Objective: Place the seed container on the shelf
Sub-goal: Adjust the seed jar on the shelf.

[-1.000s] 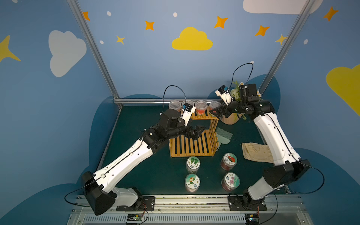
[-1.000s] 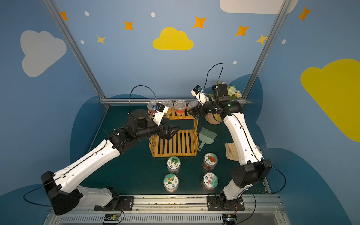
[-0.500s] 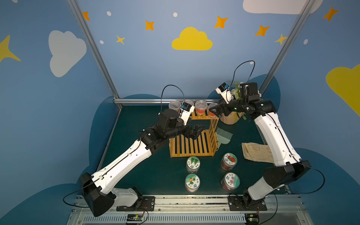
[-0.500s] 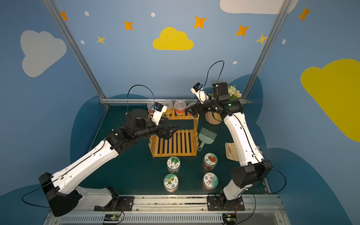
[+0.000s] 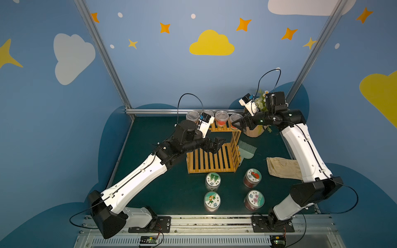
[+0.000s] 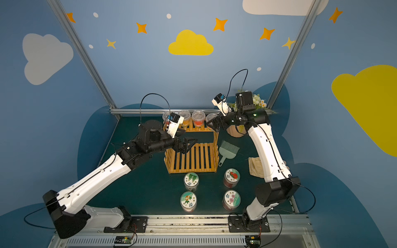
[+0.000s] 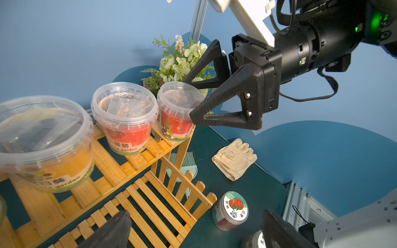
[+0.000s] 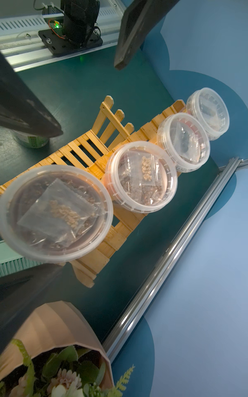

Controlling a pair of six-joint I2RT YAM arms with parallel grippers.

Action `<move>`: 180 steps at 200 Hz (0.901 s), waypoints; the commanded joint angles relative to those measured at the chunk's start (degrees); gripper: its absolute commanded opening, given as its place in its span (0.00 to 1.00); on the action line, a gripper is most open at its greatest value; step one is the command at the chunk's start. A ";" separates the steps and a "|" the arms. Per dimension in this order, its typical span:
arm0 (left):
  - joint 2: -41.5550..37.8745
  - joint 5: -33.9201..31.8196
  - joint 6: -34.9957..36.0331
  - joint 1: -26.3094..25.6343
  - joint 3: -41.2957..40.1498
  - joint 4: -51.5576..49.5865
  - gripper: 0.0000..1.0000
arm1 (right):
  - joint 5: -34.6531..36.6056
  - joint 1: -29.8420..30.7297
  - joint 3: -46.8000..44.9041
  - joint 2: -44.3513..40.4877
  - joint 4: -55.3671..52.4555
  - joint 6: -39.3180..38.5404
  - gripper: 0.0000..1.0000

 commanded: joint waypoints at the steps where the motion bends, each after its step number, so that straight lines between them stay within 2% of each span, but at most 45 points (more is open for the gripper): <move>1: -0.44 0.86 -0.46 0.25 -0.26 0.22 1.00 | -1.00 0.07 1.73 1.57 -1.56 -0.07 0.98; 81: 0.43 2.55 -1.13 0.34 -0.08 0.67 1.00 | -0.60 0.25 1.32 1.49 2.39 1.32 0.77; 102: 1.03 3.14 -2.55 0.34 -0.34 2.01 1.00 | -0.18 0.09 -0.29 0.55 5.82 4.59 0.73; 138: 2.27 4.08 -5.64 0.25 -1.35 5.51 1.00 | 1.45 0.02 -2.08 0.00 9.91 7.66 0.73; 180: 2.43 3.28 -6.17 0.25 -1.66 6.03 1.00 | 2.79 -0.02 -3.85 -0.25 11.00 7.68 0.75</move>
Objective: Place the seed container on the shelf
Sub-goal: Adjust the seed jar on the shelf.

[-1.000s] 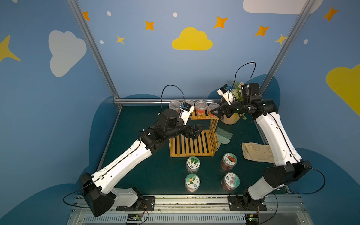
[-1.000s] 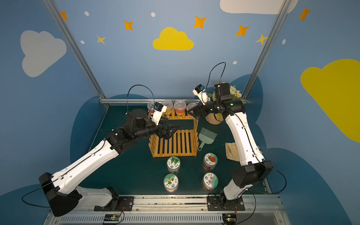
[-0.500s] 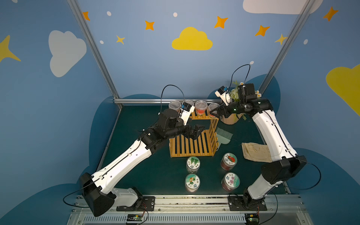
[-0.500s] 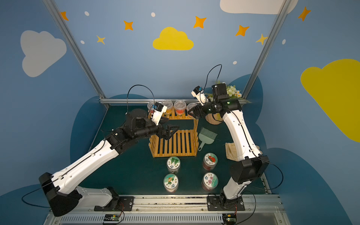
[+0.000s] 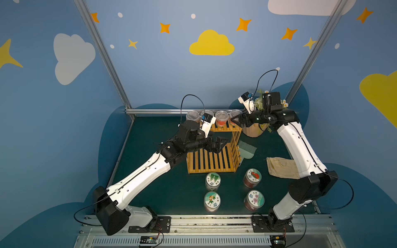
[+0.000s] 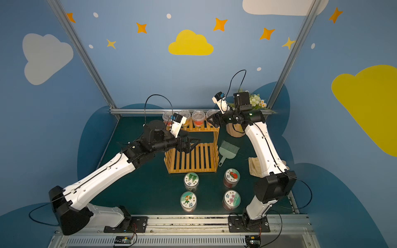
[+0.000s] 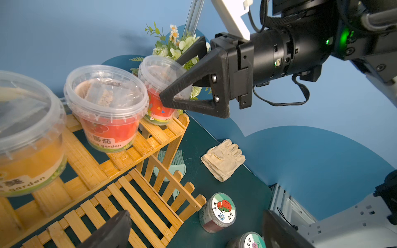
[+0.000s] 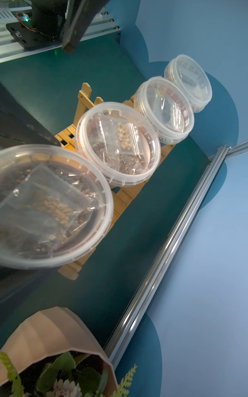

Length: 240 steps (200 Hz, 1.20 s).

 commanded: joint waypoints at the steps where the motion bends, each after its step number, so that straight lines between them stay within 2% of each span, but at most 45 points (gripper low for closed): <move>1: 0.12 0.07 -0.97 0.14 -0.33 2.39 1.00 | 0.91 -0.06 -1.40 -2.27 2.90 0.79 0.75; 114: 0.18 -0.42 -1.05 0.25 -0.47 2.12 1.00 | -1.46 -0.06 -5.71 -5.07 6.38 1.91 0.77; 240: 0.20 -0.59 -1.15 0.28 -0.50 2.05 1.00 | -2.84 -0.15 -7.06 -4.29 8.93 4.08 0.79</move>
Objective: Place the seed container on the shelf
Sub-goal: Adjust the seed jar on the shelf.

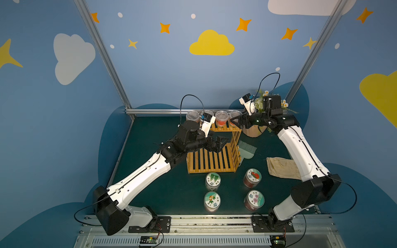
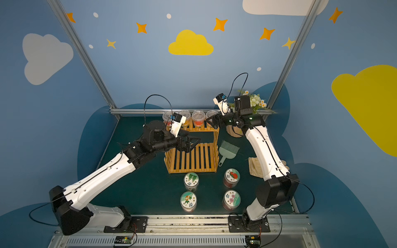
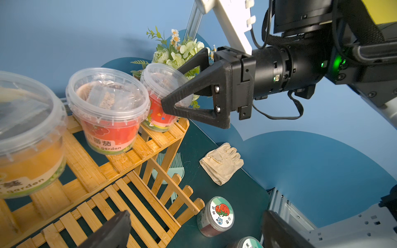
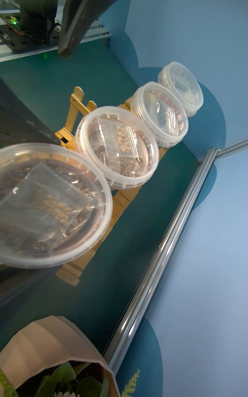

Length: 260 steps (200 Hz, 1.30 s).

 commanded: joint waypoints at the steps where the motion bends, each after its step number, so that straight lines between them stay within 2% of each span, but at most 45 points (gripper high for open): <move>1: 0.16 -0.37 0.03 0.21 -0.20 0.51 1.00 | -1.37 -0.15 -0.31 -0.77 2.48 0.71 0.79; 66: 0.29 -0.55 0.07 0.29 -0.33 0.33 1.00 | -0.96 -0.14 -0.66 -0.23 2.55 0.62 0.80; 124: 0.49 -0.62 0.04 0.14 -0.20 0.07 1.00 | 0.53 -0.08 -0.84 -0.31 2.25 -0.04 0.85; 162: 0.44 -0.55 -0.03 0.22 -0.18 -0.28 1.00 | 1.44 -0.14 -0.31 -0.79 1.69 -0.91 0.80; 187: 0.40 -0.64 -0.06 0.24 -0.19 -0.11 1.00 | 2.38 -0.01 -0.18 -0.76 1.67 -1.78 0.88; 230: 0.52 -0.30 -0.31 0.21 0.20 -0.20 1.00 | 1.62 0.39 2.02 -0.16 -0.19 -2.50 0.92; 248: 0.35 -0.36 -0.19 0.19 0.06 -0.46 1.00 | 2.33 0.39 1.79 -0.98 -0.33 -2.91 0.91; 260: 0.23 -0.54 -0.14 0.36 -0.02 -0.46 1.00 | 2.72 0.45 1.62 -1.35 -0.39 -3.44 0.87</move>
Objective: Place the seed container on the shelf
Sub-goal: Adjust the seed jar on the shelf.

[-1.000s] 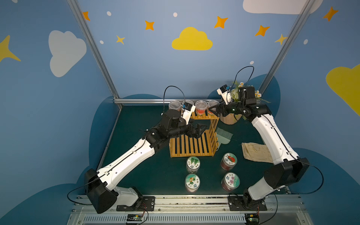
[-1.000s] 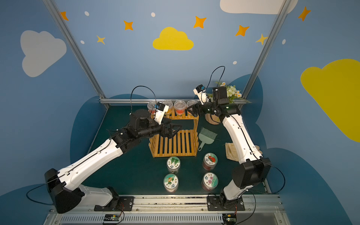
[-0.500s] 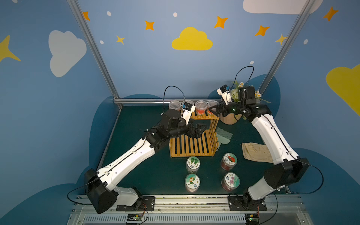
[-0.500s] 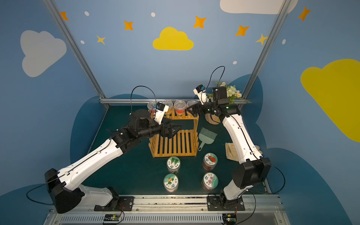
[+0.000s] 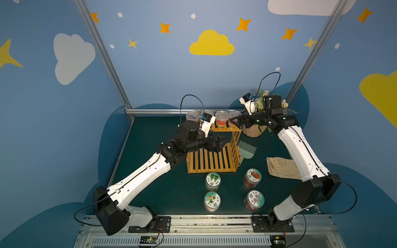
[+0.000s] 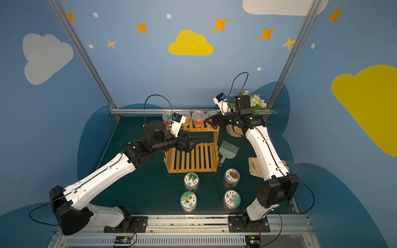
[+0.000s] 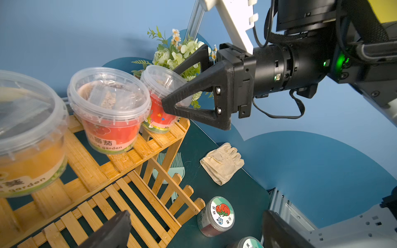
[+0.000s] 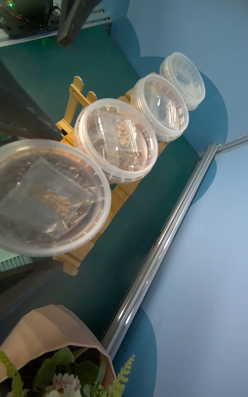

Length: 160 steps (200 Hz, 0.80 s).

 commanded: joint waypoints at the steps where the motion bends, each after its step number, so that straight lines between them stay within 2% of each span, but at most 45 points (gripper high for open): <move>1: 0.22 -0.35 -0.12 0.27 -0.02 -0.26 1.00 | 0.80 0.19 1.38 -1.38 -0.68 -1.40 0.87; 24: 0.21 -0.26 0.00 0.15 0.04 -0.17 1.00 | 0.88 0.39 2.01 -0.93 -1.89 -2.30 0.79; 54: 0.24 -0.18 -0.11 0.20 0.06 -0.09 1.00 | 2.02 0.97 2.90 0.23 -2.71 -2.96 0.78; 160: -0.21 -0.88 0.58 0.21 -0.44 -1.05 1.00 | 2.33 1.37 2.31 -0.88 -1.92 -2.79 0.92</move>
